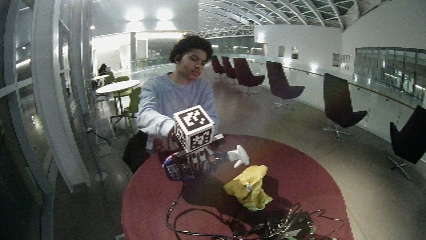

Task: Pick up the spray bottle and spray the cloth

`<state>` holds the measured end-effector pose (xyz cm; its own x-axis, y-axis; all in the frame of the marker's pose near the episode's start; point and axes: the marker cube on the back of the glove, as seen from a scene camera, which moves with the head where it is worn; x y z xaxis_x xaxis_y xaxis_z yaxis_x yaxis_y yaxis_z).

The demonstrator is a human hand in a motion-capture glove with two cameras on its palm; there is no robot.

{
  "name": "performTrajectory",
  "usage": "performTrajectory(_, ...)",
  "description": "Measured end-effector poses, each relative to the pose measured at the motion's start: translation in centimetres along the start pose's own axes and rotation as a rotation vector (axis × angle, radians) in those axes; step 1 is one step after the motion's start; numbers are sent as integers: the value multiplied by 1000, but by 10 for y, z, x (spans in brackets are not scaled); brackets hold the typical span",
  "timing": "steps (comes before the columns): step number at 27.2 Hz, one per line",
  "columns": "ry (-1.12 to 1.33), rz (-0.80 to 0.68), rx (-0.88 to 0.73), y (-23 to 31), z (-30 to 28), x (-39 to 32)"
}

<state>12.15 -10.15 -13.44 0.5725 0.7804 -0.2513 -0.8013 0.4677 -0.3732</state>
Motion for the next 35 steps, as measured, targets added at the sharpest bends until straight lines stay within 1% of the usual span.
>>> performTrajectory(27, 22, -15, 12, 2, 5, -9)
performTrajectory(31, -64, -75, 66, 4, 5, -16)
performTrajectory(35, -218, -192, 159, 13, 8, -33)
